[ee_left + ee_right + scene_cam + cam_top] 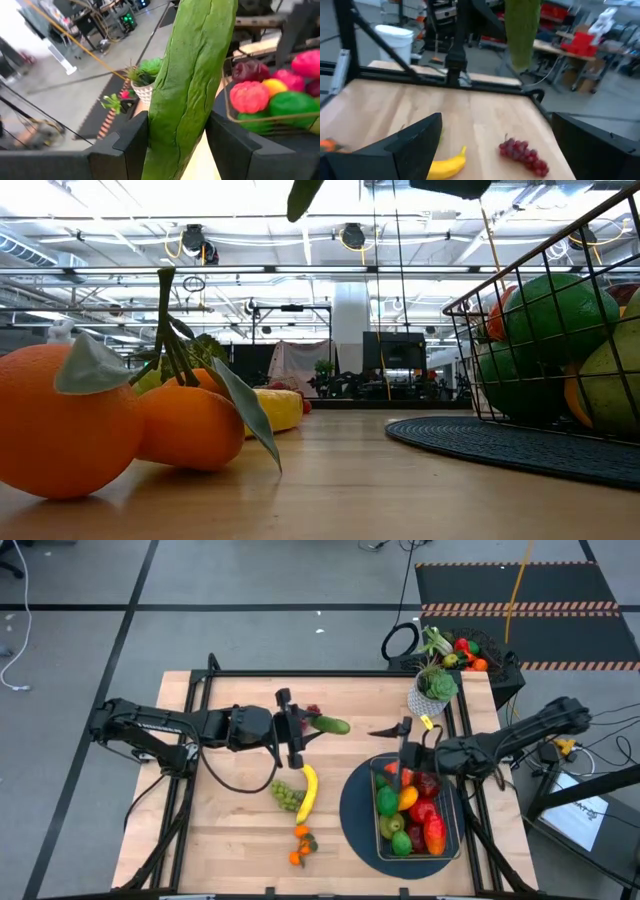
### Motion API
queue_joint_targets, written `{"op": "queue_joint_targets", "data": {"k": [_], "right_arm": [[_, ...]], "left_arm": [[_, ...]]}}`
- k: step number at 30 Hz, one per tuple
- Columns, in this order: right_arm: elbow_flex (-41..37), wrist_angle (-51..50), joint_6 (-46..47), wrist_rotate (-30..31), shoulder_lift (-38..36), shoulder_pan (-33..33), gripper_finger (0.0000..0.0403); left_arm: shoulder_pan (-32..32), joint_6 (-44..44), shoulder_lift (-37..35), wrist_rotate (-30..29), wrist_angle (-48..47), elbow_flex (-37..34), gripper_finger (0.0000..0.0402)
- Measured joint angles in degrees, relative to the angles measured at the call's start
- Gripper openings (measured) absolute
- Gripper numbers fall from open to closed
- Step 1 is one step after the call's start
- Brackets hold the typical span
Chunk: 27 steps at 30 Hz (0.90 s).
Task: Build produce basket
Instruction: Put the cucumber into the wire basket
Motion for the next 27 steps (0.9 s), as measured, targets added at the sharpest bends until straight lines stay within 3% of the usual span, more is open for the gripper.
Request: {"op": "queue_joint_targets", "data": {"k": [4, 9, 15, 24, 27], "right_arm": [[0.0, 10.15, -4.35, 1.38, 4.56, 0.0, 0.0368], [0.0, 22.02, -9.76, 1.38, 8.4, 0.02, 0.0368], [0.0, 24.02, -16.04, 1.38, 9.93, 0.09, 0.0368], [0.0, 28.88, -15.97, 1.1, 9.88, 0.51, 0.0368], [0.0, 29.91, -14.24, -1.67, 9.88, 0.52, 0.0366]], "left_arm": [[0.0, -7.02, 0.07, 0.05, -0.02, 0.0, 0.0186], [0.0, -9.07, 1.86, 1.52, -0.15, -0.02, 0.0186], [-0.04, -9.44, 4.88, 3.43, 2.69, -0.02, 0.0186], [-0.58, -9.46, 5.67, 4.95, 3.35, -0.04, 0.0186], [-0.92, -9.42, 6.62, 5.06, 4.43, 0.02, 0.0186]]}}
